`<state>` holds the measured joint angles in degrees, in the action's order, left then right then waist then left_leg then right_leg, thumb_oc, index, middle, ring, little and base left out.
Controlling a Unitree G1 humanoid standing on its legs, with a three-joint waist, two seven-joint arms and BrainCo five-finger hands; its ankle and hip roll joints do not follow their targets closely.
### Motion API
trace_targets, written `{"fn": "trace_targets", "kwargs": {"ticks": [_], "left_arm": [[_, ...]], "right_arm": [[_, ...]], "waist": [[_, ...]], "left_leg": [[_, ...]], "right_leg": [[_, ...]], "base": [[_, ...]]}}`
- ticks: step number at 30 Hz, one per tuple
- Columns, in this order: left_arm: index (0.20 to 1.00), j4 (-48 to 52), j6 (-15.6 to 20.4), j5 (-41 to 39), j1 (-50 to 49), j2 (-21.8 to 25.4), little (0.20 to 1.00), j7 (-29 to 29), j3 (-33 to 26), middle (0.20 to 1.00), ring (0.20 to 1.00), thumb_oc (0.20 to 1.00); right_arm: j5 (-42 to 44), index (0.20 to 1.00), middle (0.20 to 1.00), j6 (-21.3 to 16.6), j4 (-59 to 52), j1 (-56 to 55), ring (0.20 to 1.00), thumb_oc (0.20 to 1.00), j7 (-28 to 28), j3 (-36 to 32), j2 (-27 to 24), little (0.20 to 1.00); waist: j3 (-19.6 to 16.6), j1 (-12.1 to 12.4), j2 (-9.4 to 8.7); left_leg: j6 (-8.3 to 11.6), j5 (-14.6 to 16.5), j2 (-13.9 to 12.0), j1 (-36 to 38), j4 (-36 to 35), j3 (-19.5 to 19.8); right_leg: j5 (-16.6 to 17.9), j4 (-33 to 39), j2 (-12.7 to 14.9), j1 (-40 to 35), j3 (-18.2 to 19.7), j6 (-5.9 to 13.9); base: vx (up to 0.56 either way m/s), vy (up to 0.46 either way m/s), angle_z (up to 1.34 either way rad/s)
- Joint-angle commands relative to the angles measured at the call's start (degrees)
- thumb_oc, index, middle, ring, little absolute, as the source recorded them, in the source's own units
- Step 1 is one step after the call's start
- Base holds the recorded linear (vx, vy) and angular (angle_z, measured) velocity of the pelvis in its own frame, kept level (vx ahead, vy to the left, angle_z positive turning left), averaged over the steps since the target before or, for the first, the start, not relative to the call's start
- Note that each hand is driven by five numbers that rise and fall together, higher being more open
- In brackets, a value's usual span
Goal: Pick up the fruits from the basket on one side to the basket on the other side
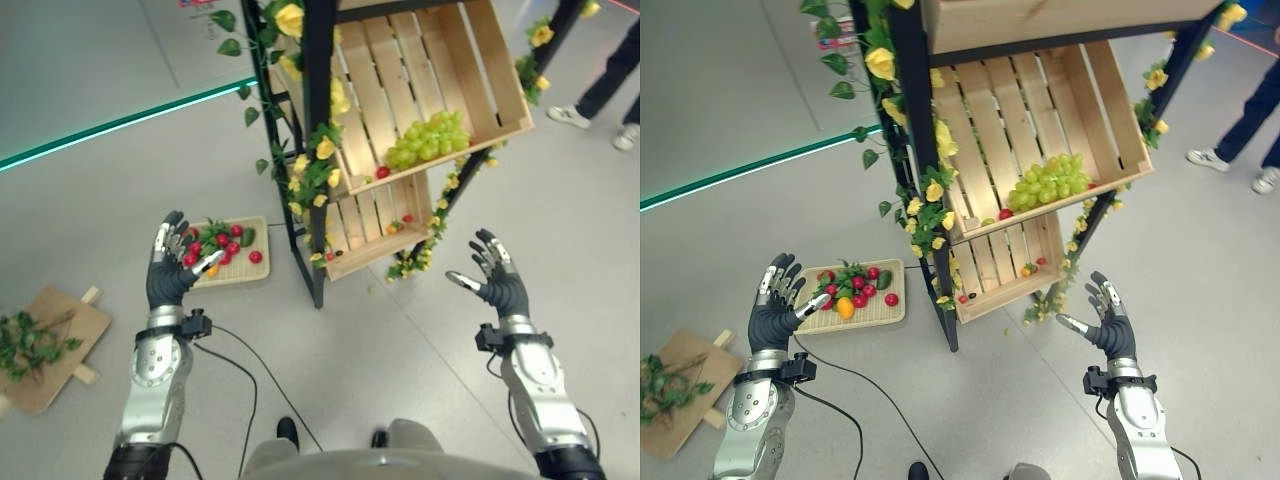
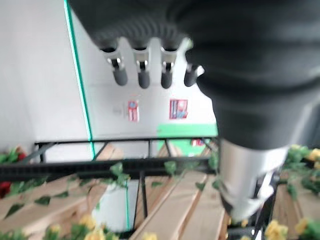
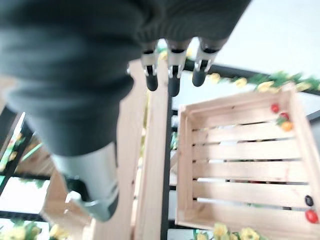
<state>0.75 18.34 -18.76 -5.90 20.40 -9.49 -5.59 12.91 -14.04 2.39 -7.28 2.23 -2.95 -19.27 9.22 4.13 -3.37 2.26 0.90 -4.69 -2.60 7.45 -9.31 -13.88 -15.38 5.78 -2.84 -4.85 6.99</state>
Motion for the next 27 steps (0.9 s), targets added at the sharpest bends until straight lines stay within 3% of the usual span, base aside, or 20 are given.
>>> {"fn": "trace_targets", "kwargs": {"ticks": [1,2,3,4,6,9,10,11,12,16,18,19,23,27], "left_arm": [[1.000,1.7,3.3,2.7,0.6,2.3,1.000,-1.1,-1.1,1.000,1.000,1.000],[1.000,1.5,3.4,2.7,0.3,1.6,1.000,-2.0,-1.6,1.000,1.000,1.000],[1.000,1.5,3.4,2.7,0.3,1.6,1.000,-2.0,-1.6,1.000,1.000,1.000],[1.000,2.0,3.1,2.7,0.0,1.1,1.000,-2.0,-1.9,1.000,1.000,1.000],[1.000,1.7,3.2,2.8,0.5,0.3,1.000,-1.9,-1.6,1.000,1.000,1.000],[1.000,1.7,3.3,2.6,0.7,-0.6,1.000,-1.8,-1.2,1.000,1.000,1.000],[1.000,1.7,3.5,2.5,0.6,-0.9,1.000,-2.0,-1.2,1.000,1.000,1.000],[1.000,1.6,3.6,3.1,1.1,-0.8,1.000,-2.1,-1.0,1.000,1.000,1.000],[1.000,1.5,3.7,3.1,1.2,-0.8,1.000,-1.8,-1.0,1.000,1.000,1.000],[1.000,2.0,4.1,3.1,0.4,-1.3,1.000,-0.4,-1.1,1.000,1.000,1.000],[1.000,2.3,4.1,2.6,0.0,-1.7,1.000,-0.4,-1.0,1.000,1.000,1.000],[1.000,2.3,4.2,2.4,-0.2,-1.5,1.000,-0.7,-0.9,1.000,1.000,1.000],[1.000,1.7,3.7,2.5,0.4,-1.2,1.000,-1.4,0.2,1.000,1.000,1.000],[1.000,1.2,3.6,3.5,0.2,-0.3,1.000,-1.4,0.1,1.000,1.000,1.000]], "right_arm": [[0.0,1.000,1.000,-2.1,-3.0,2.2,1.000,1.000,0.1,-0.7,-1.3,1.000],[1.3,1.000,1.000,-2.3,-3.2,2.7,1.000,1.000,0.2,-0.1,-1.7,1.000],[1.4,1.000,1.000,-2.3,-3.1,2.8,1.000,1.000,0.2,-0.1,-1.8,1.000],[1.9,1.000,1.000,-2.2,-3.6,2.2,1.000,1.000,-0.1,-0.2,-2.7,1.000],[2.2,1.000,1.000,-2.4,-4.0,0.0,1.000,1.000,-0.4,-1.5,-3.6,1.000],[2.2,1.000,1.000,-2.7,-4.1,-1.0,1.000,1.000,-0.2,-2.6,-4.1,1.000],[2.6,1.000,1.000,-3.0,-4.0,-1.4,1.000,1.000,0.0,-3.1,-4.0,1.000],[2.3,1.000,1.000,-3.0,-4.4,-1.4,1.000,1.000,0.4,-3.5,-4.8,1.000],[2.1,1.000,1.000,-3.0,-4.3,-1.1,1.000,1.000,0.3,-3.4,-5.1,1.000],[2.4,1.000,1.000,-2.6,-3.8,-1.5,1.000,1.000,-0.8,-3.2,-5.2,1.000],[2.8,1.000,1.000,-2.5,-3.8,-1.5,1.000,1.000,-1.1,-3.1,-4.5,1.000],[2.7,1.000,1.000,-2.5,-3.9,-1.2,1.000,1.000,-1.0,-2.9,-4.1,1.000],[2.8,1.000,1.000,-2.8,-2.8,-1.0,1.000,1.000,0.3,-3.1,-2.5,1.000],[2.2,1.000,1.000,-2.7,-2.7,-0.9,1.000,1.000,0.2,-2.4,-2.5,1.000]], "waist": [[-3.7,-0.5,-1.03],[-2.7,0.4,-0.82],[-2.7,0.4,-0.70],[-1.3,1.1,0.34],[0.4,0.3,1.90],[1.5,-1.3,2.86],[1.8,-1.9,3.18],[2.8,-3.4,3.08],[3.0,-3.7,2.86],[1.9,-4.8,0.88],[0.9,-5.0,0.92],[-0.4,-5.7,1.86],[-2.9,-6.9,1.92],[-3.7,-7.0,1.58]], "left_leg": [[-2.76,-1.5,4.0,-10.2,3.0,3.3],[-0.82,-4.8,1.5,-11.8,2.8,3.8],[-0.69,-5.0,1.4,-11.7,2.6,3.8],[1.60,-9.6,-1.2,-12.6,0.5,5.1],[4.44,-13.6,-2.6,-12.8,-2.5,7.9],[5.51,-15.3,-3.1,-11.2,-6.8,8.7],[5.69,-15.4,-3.7,-10.8,-8.4,7.3],[5.27,-14.2,-4.1,-10.4,-6.5,2.6],[4.84,-12.8,-4.1,-10.2,-2.9,2.2],[2.86,-1.0,0.7,-8.3,13.6,5.3],[2.23,3.3,2.6,-4.2,13.0,7.5],[1.60,4.5,2.1,0.7,5.9,7.6],[1.58,1.7,1.7,4.8,-5.7,6.7],[0.92,1.7,2.2,6.6,-8.0,6.0]], "right_leg": [[0.5,8.1,-1.5,-8.4,0.5,-0.90],[-0.4,11.6,-2.7,-8.9,-0.3,-2.17],[-0.1,11.8,-2.8,-9.0,-0.3,-2.29],[-0.2,14.0,-4.9,-8.8,-0.1,-3.59],[1.0,17.1,-7.1,-9.3,-0.4,-4.63],[2.5,19.8,-8.0,-10.9,-2.2,-4.75],[2.7,20.4,-8.0,-11.0,-3.4,-4.61],[3.3,20.0,-7.0,-10.4,-5.3,-4.71],[4.1,19.4,-6.7,-9.3,-6.1,-4.82],[5.6,18.6,-4.4,-6.1,-7.8,-4.90],[5.8,17.9,-4.2,-5.5,-7.5,-4.60],[6.0,17.4,-4.8,-4.5,-7.5,-4.01],[7.2,16.1,-4.1,-3.2,-8.5,-2.60],[7.5,16.1,-3.4,-3.4,-8.2,-1.98]], "base": [[-0.35,-0.338,-0.20],[-0.25,-0.242,-0.16],[-0.52,-0.461,-0.18],[-0.41,-0.323,-0.15],[-0.39,-0.350,-0.12],[-0.17,-0.165,0.52],[-0.28,-0.091,0.67],[-0.39,-0.122,0.63],[-0.42,-0.115,0.51],[-0.22,-0.032,0.26],[-0.02,0.093,0.05],[0.02,0.101,0.17],[0.01,0.131,0.04],[0.02,0.098,0.10]]}}
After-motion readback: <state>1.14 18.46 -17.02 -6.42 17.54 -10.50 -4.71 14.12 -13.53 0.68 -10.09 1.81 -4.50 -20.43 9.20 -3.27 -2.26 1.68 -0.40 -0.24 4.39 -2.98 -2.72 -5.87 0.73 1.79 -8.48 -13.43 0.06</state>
